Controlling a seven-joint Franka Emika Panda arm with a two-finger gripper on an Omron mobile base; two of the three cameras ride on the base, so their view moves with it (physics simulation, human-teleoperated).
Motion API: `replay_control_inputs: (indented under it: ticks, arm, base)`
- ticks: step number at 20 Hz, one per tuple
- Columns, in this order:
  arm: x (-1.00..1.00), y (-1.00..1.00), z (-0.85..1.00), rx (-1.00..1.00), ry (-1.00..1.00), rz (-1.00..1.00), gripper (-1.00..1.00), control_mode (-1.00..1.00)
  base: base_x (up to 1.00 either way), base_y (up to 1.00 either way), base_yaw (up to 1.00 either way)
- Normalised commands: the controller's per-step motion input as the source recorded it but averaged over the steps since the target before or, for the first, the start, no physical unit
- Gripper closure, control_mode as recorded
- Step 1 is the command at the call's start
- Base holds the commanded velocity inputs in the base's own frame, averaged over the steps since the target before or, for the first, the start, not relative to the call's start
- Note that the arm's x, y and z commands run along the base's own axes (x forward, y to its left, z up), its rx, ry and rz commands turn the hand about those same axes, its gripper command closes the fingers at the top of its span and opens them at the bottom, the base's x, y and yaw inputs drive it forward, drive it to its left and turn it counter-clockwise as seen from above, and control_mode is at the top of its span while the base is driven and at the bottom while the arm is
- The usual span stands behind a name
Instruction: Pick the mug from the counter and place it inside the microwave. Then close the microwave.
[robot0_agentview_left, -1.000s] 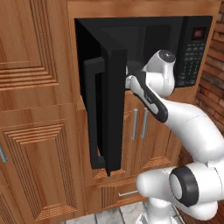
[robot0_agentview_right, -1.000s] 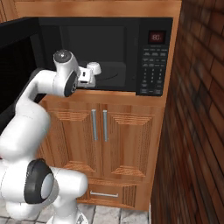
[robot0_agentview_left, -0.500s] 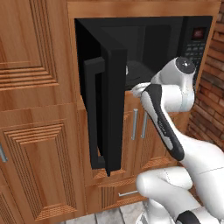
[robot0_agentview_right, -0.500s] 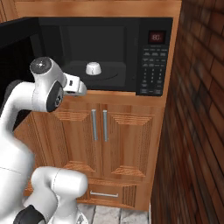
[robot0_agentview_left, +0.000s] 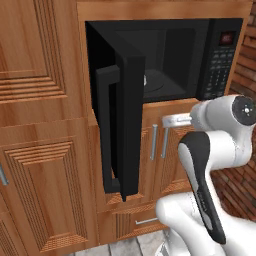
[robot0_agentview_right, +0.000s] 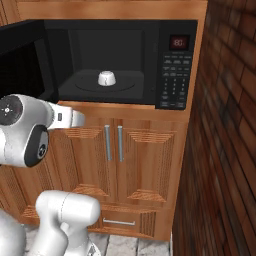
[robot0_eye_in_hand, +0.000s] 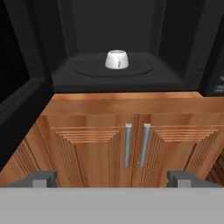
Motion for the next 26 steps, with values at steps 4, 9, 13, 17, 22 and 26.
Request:
replay_control_inputs:
  ticks: [4, 9, 13, 17, 22, 26]
  arm:
    - [-1.0, 0.0, 0.45, 0.0, -0.15, 0.0, -1.0, -1.0]
    - [-0.99, 0.0, 0.59, 0.0, -0.15, 0.0, -1.0, -1.0]
    - [-0.96, 0.0, 0.69, 0.0, -0.14, 0.0, -1.0, -1.0]
    - [-1.0, 0.0, 0.62, 0.0, -0.14, 0.0, -1.0, -1.0]
    - [-0.98, 0.0, 0.41, -0.03, -0.16, -0.01, -1.0, -1.0]
    - [-0.96, 0.0, 0.29, -0.04, -0.21, -0.02, -1.0, -1.0]
  base:
    - [0.0, 0.0, 0.0]
    - [0.0, 0.0, 0.0]
    - [0.0, 0.0, 0.0]
    - [0.0, 0.0, 0.0]
    - [0.0, 0.0, 0.0]
    - [0.0, 0.0, 0.0]
